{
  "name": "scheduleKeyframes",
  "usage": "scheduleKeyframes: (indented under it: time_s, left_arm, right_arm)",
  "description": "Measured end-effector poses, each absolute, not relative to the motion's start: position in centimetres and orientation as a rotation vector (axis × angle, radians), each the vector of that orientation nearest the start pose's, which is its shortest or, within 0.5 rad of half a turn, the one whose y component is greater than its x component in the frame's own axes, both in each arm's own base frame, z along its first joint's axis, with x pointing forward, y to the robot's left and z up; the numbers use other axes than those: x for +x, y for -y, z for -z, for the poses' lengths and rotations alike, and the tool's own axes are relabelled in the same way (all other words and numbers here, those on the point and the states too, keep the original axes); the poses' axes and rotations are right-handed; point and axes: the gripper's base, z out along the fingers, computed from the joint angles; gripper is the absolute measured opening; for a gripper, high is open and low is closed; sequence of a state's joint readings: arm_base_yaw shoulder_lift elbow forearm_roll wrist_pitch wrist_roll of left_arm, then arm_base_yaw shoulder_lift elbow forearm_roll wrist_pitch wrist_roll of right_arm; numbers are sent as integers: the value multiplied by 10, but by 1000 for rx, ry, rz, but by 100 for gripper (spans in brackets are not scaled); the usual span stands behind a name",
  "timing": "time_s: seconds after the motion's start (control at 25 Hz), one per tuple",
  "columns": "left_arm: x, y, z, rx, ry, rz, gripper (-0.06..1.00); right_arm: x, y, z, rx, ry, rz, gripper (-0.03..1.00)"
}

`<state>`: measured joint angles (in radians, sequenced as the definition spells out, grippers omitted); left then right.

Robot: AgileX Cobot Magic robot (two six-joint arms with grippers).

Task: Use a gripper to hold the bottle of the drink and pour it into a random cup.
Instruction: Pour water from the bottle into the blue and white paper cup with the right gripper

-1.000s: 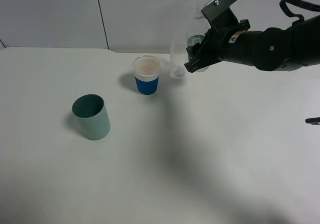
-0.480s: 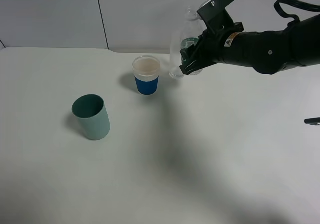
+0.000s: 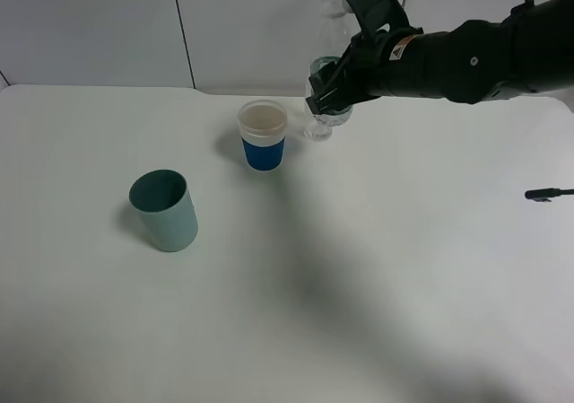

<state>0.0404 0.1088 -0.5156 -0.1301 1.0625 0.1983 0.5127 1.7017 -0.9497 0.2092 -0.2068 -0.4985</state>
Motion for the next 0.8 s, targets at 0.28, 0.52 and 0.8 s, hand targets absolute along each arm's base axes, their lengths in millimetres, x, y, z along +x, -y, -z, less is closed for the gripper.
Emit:
scheduleKeyframes:
  time_s: [0.28,0.52,0.8]
  left_arm:
    - [11,10,-282,167,-2125,18,99]
    - [11,10,-282,167,-2125,18,99]
    - [11,10,-282,167,-2125,18,99]
  right_arm:
    - [322,-175,-210,-822,-1945,-48,56]
    - [320,-175,-204,-893,-1975,-34,56]
    - [320,-175,-204,-899,-1983,-56,56]
